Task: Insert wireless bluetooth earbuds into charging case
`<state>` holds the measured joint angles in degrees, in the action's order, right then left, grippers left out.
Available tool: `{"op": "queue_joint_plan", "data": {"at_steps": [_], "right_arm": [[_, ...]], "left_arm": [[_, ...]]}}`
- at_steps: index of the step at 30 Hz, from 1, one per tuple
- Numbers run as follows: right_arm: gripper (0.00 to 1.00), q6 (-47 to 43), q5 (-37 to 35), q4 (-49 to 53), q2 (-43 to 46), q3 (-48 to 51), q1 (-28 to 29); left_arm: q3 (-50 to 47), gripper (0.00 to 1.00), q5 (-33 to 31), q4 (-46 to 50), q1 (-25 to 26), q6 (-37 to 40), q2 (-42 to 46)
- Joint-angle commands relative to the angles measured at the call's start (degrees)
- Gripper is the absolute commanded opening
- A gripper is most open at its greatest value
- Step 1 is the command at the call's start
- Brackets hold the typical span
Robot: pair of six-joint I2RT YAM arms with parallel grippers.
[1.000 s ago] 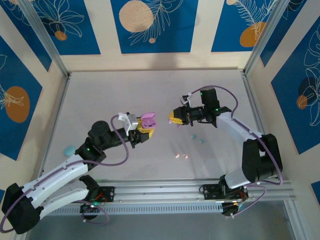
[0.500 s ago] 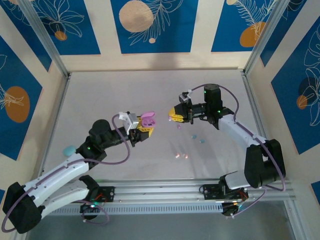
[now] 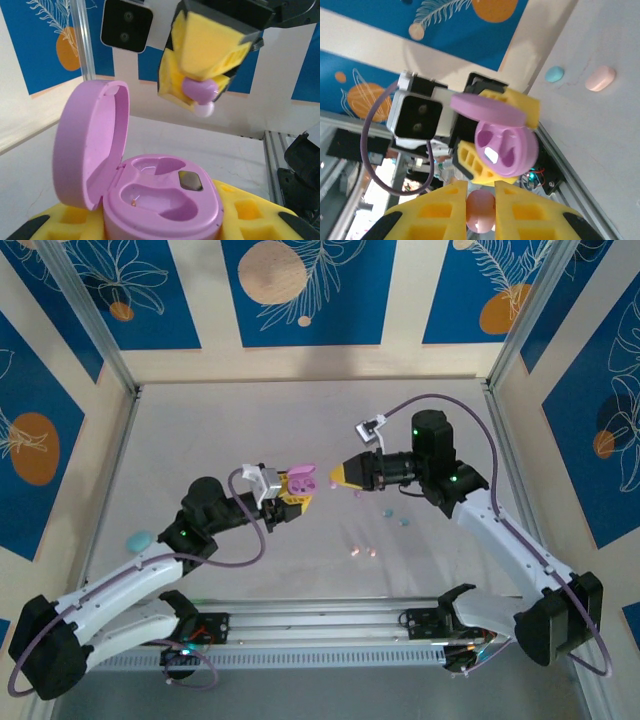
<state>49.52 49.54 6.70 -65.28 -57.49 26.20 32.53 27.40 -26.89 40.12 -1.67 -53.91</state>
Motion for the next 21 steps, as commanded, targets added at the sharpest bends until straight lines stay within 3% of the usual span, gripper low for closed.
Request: {"op": "queue_joint_plan", "data": {"at_steps": [1, 8, 21], "right_arm": [[0.19, -6.56, -2.97, 1.21, 1.02, -2.13, 2.43], [0.19, -9.77, -6.48, 0.69, 0.26, -3.92, 6.11], [0.19, -8.61, -9.75, -1.02, -0.99, -4.03, 6.5]], "left_arm": [[1.2, 0.31, 3.01, -6.04, -0.57, -1.69, -0.62], [2.11, 0.31, 5.22, -6.88, -0.61, -2.55, -0.94], [3.37, 0.31, 7.63, -5.96, -0.59, -3.49, -1.26]]}}
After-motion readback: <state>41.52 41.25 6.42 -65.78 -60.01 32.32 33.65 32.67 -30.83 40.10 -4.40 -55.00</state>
